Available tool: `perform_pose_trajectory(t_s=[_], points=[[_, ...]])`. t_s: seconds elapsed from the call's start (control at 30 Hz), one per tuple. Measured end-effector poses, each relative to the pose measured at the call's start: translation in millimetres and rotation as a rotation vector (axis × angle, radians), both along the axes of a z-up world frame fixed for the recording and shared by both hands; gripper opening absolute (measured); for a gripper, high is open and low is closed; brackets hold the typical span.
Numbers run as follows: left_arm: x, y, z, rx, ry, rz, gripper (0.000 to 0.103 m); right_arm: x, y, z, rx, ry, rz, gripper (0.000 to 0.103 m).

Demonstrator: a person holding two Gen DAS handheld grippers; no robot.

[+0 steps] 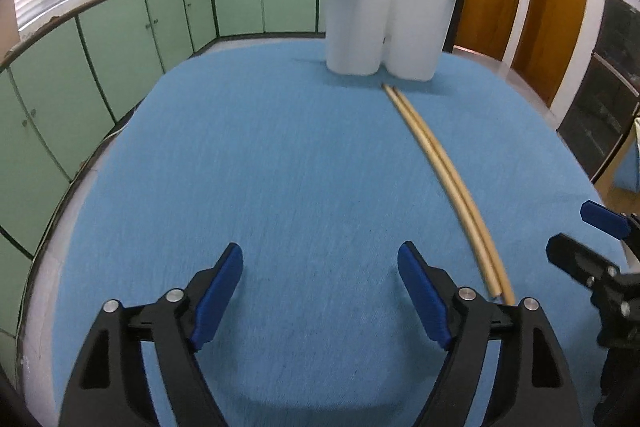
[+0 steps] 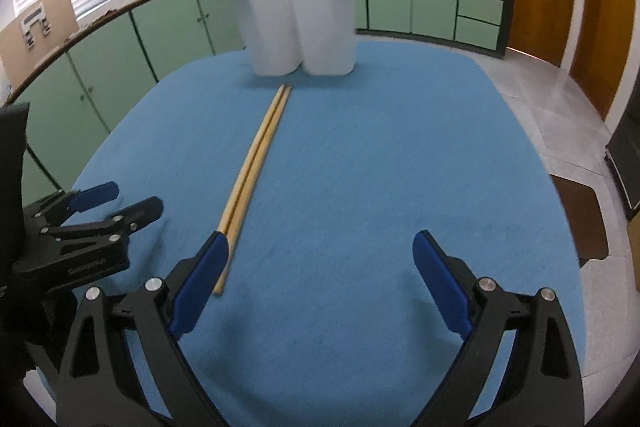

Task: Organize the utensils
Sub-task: 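Move both open tools back to the two plain wooden chopsticks, then close the right tool on a plain wooden chopstick and pull it out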

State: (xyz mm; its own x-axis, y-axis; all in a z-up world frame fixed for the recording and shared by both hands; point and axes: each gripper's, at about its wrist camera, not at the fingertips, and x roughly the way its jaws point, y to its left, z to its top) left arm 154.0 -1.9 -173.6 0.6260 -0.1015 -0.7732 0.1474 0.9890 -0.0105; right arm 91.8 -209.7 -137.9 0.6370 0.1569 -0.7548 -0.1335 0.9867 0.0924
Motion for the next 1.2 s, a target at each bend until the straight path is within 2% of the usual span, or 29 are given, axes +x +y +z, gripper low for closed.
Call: perform_pose_trajectory(t_s=[0.1, 0.5, 0.87, 1.07, 1.13, 1.2], points=[[-3, 3, -4, 0.001, 0.017, 0.006, 0.079, -5, 10, -4, -0.004, 0.013, 0.022, 0.090], [-5, 10, -4, -0.019, 0.024, 0.030, 0.082, -12, 42, -15, -0.089, 0.054, 0.086, 0.067], [-4, 8, -3, -0.021, 0.027, 0.029, 0.083, -12, 31, -15, -0.121, 0.045, 0.043, 0.063], [-4, 7, -3, -0.012, 0.028, 0.027, 0.084, -14, 37, -16, -0.098, 0.041, 0.074, 0.046], [-4, 7, -3, -0.011, 0.029, 0.028, 0.084, -13, 38, -15, -0.092, 0.038, 0.090, 0.031], [-4, 7, -3, -0.006, 0.029, 0.027, 0.084, -13, 40, -15, -0.082, 0.039, 0.103, 0.021]])
